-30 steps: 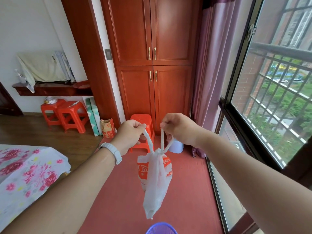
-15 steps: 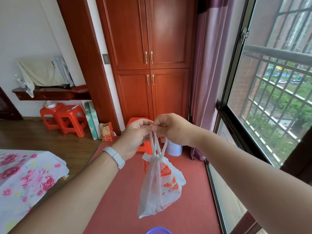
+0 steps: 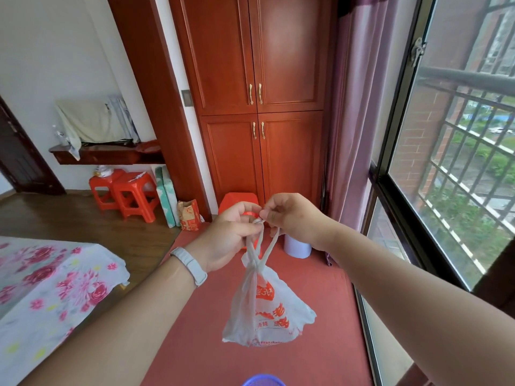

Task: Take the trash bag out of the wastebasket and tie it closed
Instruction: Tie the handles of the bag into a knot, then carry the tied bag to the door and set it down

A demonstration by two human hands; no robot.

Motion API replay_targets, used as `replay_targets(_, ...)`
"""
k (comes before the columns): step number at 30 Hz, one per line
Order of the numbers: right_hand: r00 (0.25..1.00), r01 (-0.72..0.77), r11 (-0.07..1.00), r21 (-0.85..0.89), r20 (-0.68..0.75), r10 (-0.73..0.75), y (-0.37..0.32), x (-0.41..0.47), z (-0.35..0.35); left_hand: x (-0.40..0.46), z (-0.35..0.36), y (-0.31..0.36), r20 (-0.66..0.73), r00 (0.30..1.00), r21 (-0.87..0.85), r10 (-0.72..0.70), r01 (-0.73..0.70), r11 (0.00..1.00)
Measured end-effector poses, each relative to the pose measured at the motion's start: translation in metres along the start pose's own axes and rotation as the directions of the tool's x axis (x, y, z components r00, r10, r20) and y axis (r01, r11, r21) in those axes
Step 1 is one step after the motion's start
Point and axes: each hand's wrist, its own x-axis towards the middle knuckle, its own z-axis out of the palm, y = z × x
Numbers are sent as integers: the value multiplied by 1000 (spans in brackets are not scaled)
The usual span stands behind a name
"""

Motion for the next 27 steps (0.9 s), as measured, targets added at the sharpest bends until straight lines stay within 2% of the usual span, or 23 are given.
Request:
replay_targets(5,998,6,988,155,54,-15,14,0,9,4,1,-3,-117,991,-119,-59,45,992)
replay_targets(10,997,44,980,194,58,-56,20,10,25,-2,-11,4,-309,951,-120,-13,-25,993)
replay_targets(14,974,121,971,204,162,-156,25,9,44,-12,-27,21,-397,916,-172,53,-131,976)
replay_targets(17,941,204,978,36,268,-206,31,2,64,-23,-44,35,-460,883,-216,92,-212,953)
replay_targets(20,927,290,947,-138,287,-242,37,-1,86,-34,-59,47,-499,858,-241,121,-272,932)
replay_targets(27,955,251,943,-218,216,-204,30,16,150,-51,-104,58,-473,866,-238,163,-304,922)
